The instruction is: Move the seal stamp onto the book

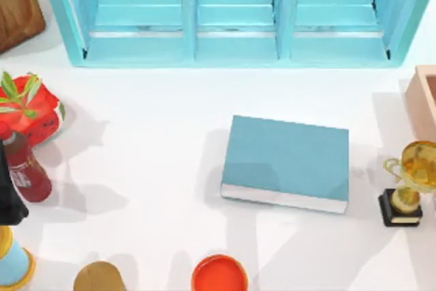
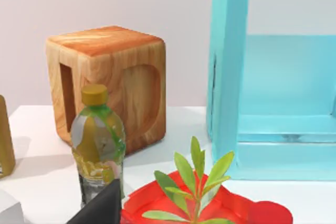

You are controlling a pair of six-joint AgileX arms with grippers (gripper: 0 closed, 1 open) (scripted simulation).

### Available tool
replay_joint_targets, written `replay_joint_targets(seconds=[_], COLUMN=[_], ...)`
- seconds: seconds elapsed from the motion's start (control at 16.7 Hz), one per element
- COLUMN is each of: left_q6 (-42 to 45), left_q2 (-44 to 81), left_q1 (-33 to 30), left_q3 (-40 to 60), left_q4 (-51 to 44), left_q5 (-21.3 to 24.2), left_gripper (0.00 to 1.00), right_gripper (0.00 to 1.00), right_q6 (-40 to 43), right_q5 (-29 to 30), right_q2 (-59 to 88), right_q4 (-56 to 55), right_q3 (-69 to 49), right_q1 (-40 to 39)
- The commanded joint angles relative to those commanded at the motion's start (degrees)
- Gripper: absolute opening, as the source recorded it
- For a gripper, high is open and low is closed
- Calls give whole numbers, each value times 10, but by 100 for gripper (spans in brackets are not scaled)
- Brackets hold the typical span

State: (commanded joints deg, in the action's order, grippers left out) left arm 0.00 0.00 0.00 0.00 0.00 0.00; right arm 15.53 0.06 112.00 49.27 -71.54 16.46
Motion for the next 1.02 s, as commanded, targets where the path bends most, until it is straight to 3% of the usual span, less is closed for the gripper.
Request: replay_joint_targets(seconds=[0.66,1.02], left_q6=[0,0], left_q2=[0,0], left_q1=[0,0], left_q3=[0,0], left_q4=[0,0], left_q5=[0,0], left_gripper=[100,100], right_gripper=[2,0], right_q6=[0,0], right_q5=[0,0], right_q2=[0,0], right_q4=[0,0], right_q3=[0,0], right_q1=[0,0])
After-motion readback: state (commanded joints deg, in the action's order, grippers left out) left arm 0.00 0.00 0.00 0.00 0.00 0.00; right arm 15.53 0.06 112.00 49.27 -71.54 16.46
